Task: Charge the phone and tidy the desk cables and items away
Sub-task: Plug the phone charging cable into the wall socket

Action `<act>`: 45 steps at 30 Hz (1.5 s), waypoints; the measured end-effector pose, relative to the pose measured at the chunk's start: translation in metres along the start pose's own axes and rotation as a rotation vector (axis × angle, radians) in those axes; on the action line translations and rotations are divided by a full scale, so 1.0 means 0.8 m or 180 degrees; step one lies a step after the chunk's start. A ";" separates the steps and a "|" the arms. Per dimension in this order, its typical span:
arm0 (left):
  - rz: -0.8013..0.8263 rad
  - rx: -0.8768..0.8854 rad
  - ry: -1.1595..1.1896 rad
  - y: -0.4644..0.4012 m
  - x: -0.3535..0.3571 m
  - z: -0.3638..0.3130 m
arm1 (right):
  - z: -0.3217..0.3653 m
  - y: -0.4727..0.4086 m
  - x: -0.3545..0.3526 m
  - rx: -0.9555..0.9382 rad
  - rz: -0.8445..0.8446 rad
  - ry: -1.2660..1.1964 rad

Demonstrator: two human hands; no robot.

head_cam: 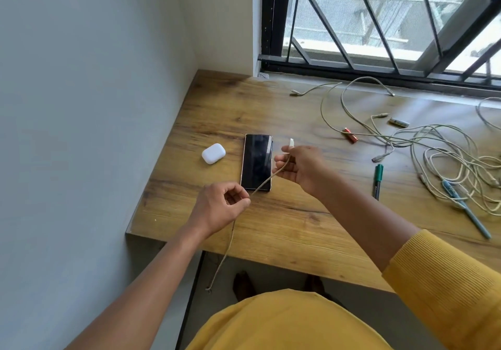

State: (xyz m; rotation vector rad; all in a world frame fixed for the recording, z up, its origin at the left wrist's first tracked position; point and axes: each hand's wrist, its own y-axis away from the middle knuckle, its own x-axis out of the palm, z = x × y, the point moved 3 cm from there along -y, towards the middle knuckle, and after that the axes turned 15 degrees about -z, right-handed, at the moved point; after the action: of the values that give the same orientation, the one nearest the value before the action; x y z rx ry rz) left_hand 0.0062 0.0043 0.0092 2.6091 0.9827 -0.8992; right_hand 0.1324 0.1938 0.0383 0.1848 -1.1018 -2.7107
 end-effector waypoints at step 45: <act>0.0415 0.0624 -0.1721 -0.107 0.032 -0.023 | -0.124 0.030 -0.002 -0.2203 -0.0771 0.2603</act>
State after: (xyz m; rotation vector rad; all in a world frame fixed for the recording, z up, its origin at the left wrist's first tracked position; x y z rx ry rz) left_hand -0.0258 0.0898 0.0095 2.3254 0.5966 -1.6135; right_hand 0.1571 0.1105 -0.0158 1.2055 0.0908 -2.5720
